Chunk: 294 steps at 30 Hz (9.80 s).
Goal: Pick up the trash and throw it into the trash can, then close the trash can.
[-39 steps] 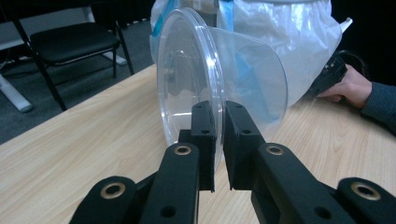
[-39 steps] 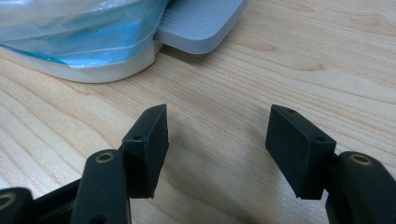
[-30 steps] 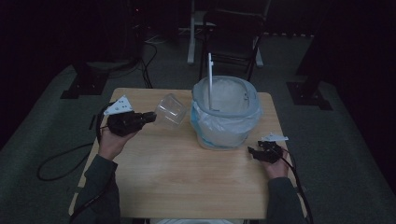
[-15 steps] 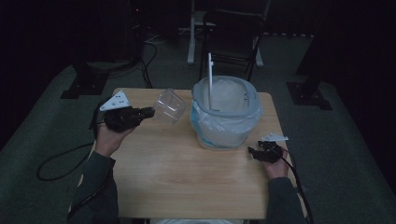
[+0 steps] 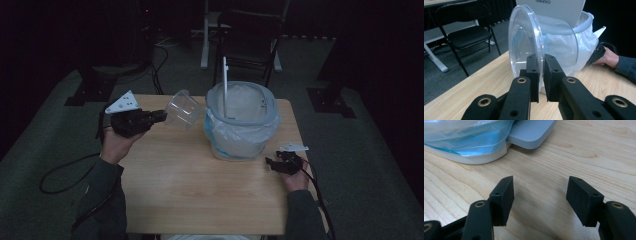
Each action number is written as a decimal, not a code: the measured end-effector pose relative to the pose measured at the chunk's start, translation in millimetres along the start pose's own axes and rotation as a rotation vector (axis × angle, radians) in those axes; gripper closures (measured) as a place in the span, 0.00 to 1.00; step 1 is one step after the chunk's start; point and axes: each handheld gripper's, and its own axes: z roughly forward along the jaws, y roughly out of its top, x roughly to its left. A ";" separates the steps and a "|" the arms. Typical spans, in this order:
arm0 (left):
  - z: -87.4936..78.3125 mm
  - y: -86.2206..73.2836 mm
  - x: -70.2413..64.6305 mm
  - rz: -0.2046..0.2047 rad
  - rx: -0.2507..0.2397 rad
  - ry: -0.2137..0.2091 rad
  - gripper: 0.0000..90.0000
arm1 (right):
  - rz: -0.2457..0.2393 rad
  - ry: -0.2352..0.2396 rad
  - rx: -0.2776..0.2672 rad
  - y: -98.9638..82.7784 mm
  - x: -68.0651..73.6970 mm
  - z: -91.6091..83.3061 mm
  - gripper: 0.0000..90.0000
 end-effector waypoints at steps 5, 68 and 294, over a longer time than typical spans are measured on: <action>-2.7 9.1 1.3 0.007 -0.012 -0.009 0.94 | 0.000 0.000 0.000 0.0 0.0 0.0 0.42; -23.0 118.8 0.5 0.095 -0.144 -0.064 0.94 | -0.001 0.001 0.000 0.0 0.0 0.0 0.42; 230.4 115.1 -62.9 -0.009 0.249 -0.198 1.00 | -0.003 0.015 -0.053 16.8 0.1 -31.6 0.85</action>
